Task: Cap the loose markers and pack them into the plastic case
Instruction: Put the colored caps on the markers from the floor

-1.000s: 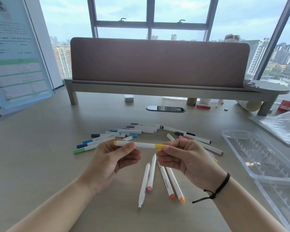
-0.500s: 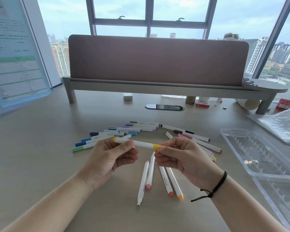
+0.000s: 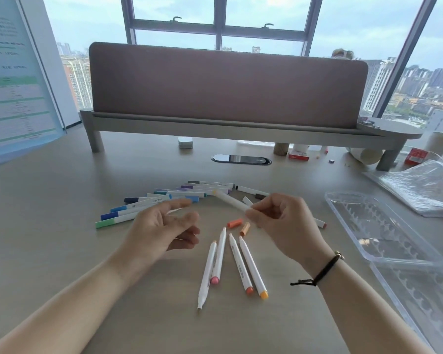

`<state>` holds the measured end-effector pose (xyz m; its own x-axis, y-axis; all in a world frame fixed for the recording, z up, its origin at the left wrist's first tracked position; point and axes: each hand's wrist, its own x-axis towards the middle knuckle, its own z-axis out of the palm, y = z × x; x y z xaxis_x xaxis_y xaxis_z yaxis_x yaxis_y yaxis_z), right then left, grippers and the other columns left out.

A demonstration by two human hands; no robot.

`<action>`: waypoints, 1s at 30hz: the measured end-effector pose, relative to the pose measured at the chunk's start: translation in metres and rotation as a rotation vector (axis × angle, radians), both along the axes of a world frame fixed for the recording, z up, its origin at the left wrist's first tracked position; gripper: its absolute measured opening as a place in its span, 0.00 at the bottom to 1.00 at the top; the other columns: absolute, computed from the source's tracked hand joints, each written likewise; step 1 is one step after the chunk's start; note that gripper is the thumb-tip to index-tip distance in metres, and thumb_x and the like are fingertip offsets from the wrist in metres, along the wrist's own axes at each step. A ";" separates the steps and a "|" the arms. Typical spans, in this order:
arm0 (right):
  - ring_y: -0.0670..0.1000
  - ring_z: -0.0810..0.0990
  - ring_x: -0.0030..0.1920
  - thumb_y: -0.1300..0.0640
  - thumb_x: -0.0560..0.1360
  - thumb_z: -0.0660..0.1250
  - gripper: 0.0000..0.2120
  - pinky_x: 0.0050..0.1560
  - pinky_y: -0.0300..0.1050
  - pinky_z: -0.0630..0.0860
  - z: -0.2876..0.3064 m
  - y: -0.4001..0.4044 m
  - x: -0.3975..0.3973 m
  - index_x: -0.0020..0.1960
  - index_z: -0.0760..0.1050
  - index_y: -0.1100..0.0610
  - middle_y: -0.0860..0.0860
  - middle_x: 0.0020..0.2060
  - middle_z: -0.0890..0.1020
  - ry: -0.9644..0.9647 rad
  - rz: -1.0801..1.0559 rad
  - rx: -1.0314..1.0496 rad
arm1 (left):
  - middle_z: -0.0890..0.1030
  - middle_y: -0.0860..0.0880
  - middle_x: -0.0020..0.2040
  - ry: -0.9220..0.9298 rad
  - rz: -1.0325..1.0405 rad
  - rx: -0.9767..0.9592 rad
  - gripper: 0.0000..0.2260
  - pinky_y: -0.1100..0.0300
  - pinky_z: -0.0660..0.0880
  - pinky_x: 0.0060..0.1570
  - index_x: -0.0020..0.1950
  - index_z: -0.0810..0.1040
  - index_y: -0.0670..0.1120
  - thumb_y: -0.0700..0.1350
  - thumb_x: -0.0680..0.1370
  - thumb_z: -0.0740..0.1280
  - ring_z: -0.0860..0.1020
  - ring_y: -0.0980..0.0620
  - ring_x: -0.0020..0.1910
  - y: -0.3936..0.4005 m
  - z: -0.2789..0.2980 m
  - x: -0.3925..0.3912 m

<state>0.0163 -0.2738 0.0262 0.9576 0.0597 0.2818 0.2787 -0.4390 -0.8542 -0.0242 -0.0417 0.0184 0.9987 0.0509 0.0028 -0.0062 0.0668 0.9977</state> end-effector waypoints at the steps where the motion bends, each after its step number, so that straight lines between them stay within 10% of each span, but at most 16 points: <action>1: 0.45 0.79 0.30 0.57 0.72 0.76 0.06 0.36 0.42 0.76 0.000 -0.007 0.005 0.37 0.82 0.53 0.47 0.30 0.84 -0.021 -0.099 -0.049 | 0.85 0.37 0.41 0.004 0.038 0.000 0.20 0.54 0.83 0.39 0.61 0.78 0.46 0.48 0.70 0.72 0.83 0.43 0.36 0.002 0.000 0.002; 5: 0.38 0.74 0.33 0.56 0.72 0.72 0.08 0.33 0.35 0.70 -0.007 -0.018 0.011 0.35 0.79 0.54 0.42 0.29 0.78 -0.057 -0.261 -0.372 | 0.84 0.40 0.38 -0.021 0.109 0.015 0.13 0.57 0.81 0.35 0.60 0.80 0.44 0.43 0.76 0.70 0.82 0.46 0.34 0.010 0.001 0.006; 11: 0.55 0.79 0.39 0.54 0.72 0.63 0.08 0.39 0.44 0.76 -0.011 -0.012 0.008 0.37 0.77 0.55 0.47 0.36 0.79 -0.028 -0.294 -0.839 | 0.83 0.42 0.35 -0.044 0.124 0.108 0.07 0.56 0.81 0.34 0.56 0.81 0.44 0.40 0.78 0.69 0.81 0.46 0.32 0.011 -0.002 0.007; 22: 0.41 0.71 0.27 0.44 0.71 0.75 0.14 0.30 0.35 0.68 0.001 -0.011 0.000 0.36 0.80 0.53 0.45 0.27 0.77 0.074 0.033 -0.524 | 0.83 0.44 0.33 -0.040 0.147 0.148 0.06 0.55 0.82 0.33 0.54 0.82 0.44 0.40 0.79 0.68 0.80 0.48 0.31 0.011 -0.008 0.010; 30: 0.41 0.73 0.26 0.44 0.71 0.74 0.15 0.30 0.36 0.70 0.004 -0.008 -0.008 0.35 0.80 0.55 0.47 0.28 0.83 0.287 0.211 -0.705 | 0.83 0.43 0.34 -0.071 0.135 0.233 0.06 0.52 0.80 0.35 0.55 0.82 0.46 0.40 0.79 0.69 0.81 0.47 0.32 0.012 -0.013 0.011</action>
<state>0.0078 -0.2816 0.0307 0.9359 0.3204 -0.1463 0.2269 -0.8661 -0.4455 -0.0129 -0.0296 0.0059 0.9798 0.1731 0.0997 -0.0699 -0.1706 0.9829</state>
